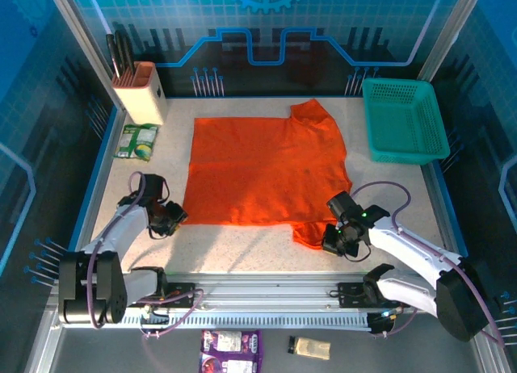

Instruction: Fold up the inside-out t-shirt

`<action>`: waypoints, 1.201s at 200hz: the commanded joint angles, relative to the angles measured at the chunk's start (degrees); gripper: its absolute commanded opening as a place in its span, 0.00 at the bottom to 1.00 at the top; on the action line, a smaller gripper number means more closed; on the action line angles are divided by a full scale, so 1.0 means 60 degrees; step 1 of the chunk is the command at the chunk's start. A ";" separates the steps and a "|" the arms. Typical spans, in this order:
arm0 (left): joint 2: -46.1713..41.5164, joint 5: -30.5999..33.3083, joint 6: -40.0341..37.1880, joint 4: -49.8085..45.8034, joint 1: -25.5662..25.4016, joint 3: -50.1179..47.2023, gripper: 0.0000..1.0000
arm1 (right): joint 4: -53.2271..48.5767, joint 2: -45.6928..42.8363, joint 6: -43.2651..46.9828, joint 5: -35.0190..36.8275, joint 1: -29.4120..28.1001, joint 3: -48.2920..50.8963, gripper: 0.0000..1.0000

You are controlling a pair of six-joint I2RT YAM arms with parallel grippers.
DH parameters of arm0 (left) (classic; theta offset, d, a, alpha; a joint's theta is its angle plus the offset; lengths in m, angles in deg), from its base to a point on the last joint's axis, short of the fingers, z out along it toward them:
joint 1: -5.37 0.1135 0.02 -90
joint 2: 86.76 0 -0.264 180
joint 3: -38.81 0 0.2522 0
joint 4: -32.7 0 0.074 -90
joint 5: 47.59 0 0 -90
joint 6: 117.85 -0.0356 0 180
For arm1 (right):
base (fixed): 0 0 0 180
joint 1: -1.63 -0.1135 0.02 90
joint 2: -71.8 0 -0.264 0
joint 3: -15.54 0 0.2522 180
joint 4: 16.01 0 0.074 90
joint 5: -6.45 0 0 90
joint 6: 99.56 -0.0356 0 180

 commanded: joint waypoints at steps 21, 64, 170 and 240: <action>0.0787 0.0041 -0.0281 0.0672 0.0141 -0.0041 0.28 | -0.0410 -0.0237 -0.0017 0.0067 0.0093 -0.0237 0.00; 0.1314 -0.0055 -0.0273 0.1085 0.0156 -0.0080 0.20 | -0.0571 -0.0365 -0.0032 0.0155 0.0108 -0.0294 0.00; -0.1926 0.0218 0.0555 -0.0367 0.0244 -0.0118 0.00 | -0.3345 -0.2845 0.0186 0.1026 0.0190 -0.1432 0.00; -0.3956 -0.0325 0.1030 -0.1624 0.0244 0.0258 0.00 | -0.4705 -0.3803 0.0483 0.0930 0.0164 -0.3087 0.00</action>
